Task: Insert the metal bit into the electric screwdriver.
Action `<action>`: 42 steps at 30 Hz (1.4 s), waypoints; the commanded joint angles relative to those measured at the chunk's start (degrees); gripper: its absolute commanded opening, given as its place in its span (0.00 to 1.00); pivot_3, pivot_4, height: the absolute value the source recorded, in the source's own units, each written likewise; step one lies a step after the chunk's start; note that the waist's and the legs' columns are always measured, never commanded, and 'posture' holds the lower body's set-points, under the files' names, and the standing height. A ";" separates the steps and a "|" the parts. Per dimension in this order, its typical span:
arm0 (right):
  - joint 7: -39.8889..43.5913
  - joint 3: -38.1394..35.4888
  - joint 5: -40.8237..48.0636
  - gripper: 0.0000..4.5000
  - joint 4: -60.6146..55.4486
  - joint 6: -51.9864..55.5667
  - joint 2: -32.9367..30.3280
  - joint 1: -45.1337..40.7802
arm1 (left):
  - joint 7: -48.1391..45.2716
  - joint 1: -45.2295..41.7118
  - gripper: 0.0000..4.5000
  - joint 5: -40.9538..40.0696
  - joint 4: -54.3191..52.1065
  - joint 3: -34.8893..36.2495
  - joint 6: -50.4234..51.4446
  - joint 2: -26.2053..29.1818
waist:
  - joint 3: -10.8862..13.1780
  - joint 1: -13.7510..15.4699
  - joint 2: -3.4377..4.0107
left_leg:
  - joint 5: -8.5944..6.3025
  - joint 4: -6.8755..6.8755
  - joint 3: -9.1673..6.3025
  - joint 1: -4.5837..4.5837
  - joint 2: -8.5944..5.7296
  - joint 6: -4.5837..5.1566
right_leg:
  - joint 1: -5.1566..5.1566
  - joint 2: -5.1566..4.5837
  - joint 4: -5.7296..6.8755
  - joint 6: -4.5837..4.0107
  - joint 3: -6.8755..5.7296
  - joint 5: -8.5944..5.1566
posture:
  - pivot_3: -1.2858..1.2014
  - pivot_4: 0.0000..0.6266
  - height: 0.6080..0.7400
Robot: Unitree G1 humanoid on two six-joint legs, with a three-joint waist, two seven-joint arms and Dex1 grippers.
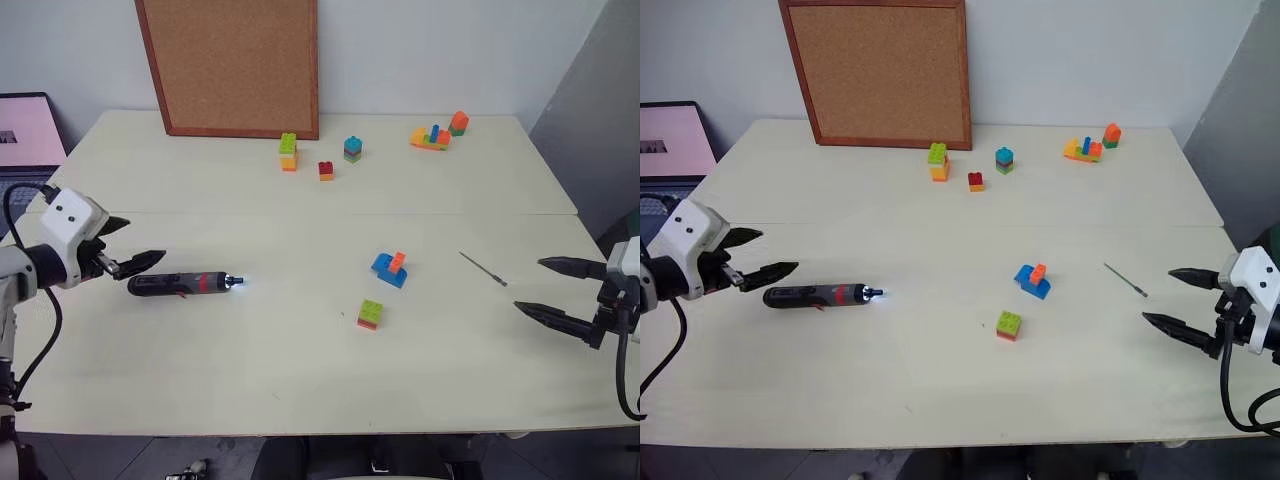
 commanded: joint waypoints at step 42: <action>-13.64 34.74 -10.55 1.00 10.33 -2.20 20.40 -29.92 | -8.47 1.09 1.00 -16.39 -41.53 -16.01 14.86 -12.29 | 0.00 -1.35 0.00 | 0.00 0.14 0.12 0.16 -0.04 0.00 | -0.30 0.52 0.53 0.02 0.57 0.06 | 0.52 0.24 1.00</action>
